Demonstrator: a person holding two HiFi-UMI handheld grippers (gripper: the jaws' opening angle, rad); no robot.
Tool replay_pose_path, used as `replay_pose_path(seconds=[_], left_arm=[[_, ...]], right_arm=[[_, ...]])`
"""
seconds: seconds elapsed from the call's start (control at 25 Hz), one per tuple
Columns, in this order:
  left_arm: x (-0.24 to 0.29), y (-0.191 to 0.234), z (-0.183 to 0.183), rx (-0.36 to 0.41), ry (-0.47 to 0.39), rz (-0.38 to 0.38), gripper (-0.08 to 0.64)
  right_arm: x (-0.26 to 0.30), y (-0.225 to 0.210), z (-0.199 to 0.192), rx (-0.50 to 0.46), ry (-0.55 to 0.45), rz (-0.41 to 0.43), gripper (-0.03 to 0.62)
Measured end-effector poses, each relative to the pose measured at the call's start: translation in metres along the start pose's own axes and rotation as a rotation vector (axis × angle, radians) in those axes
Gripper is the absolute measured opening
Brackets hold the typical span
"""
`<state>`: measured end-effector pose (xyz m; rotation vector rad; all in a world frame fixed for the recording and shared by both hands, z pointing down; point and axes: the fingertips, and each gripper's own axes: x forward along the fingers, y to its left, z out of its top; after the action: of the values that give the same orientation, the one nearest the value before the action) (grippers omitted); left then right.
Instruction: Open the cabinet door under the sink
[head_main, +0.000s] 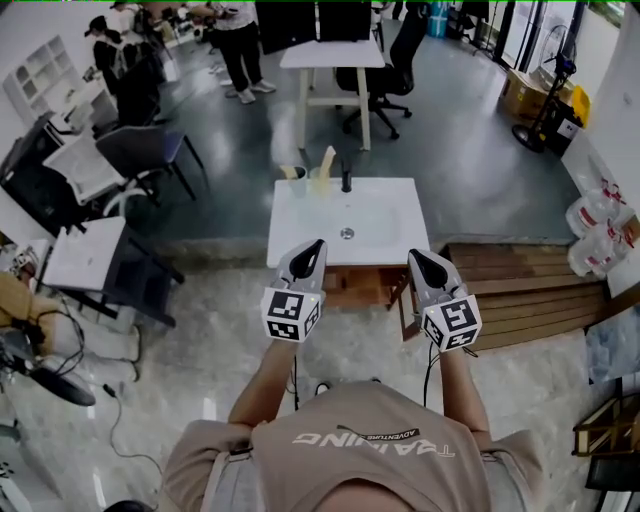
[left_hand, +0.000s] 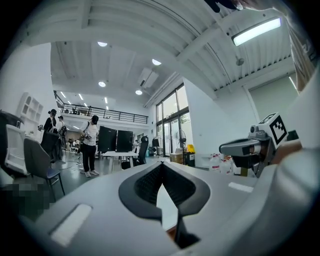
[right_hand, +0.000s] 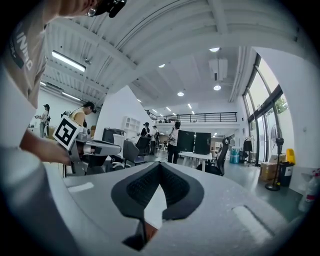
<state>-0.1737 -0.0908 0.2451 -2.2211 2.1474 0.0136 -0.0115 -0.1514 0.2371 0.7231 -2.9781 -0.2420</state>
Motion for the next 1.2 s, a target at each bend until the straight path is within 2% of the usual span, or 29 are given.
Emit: replay_pose_path(seconds=[0.28, 0.56, 1.0, 1.2], left_arm=[[-0.005, -0.004, -0.019, -0.008, 0.047, -0.002, 0.017], [-0.011, -0.008, -0.019, 0.006, 0.061, -0.008, 0.017], [-0.021, -0.007, -0.040, -0.015, 0.110, 0.002, 0.017], [-0.022, -0.001, -0.039, -0.041, 0.096, 0.015, 0.017]], right_arm=[[-0.011, -0.001, -0.013, 0.000, 0.030, -0.013, 0.002], [-0.016, 0.001, -0.016, -0.001, 0.023, -0.042, 0.002], [-0.010, 0.013, -0.024, 0.008, 0.050, 0.009, 0.000], [-0.009, 0.014, -0.027, 0.006, 0.065, 0.015, 0.002]])
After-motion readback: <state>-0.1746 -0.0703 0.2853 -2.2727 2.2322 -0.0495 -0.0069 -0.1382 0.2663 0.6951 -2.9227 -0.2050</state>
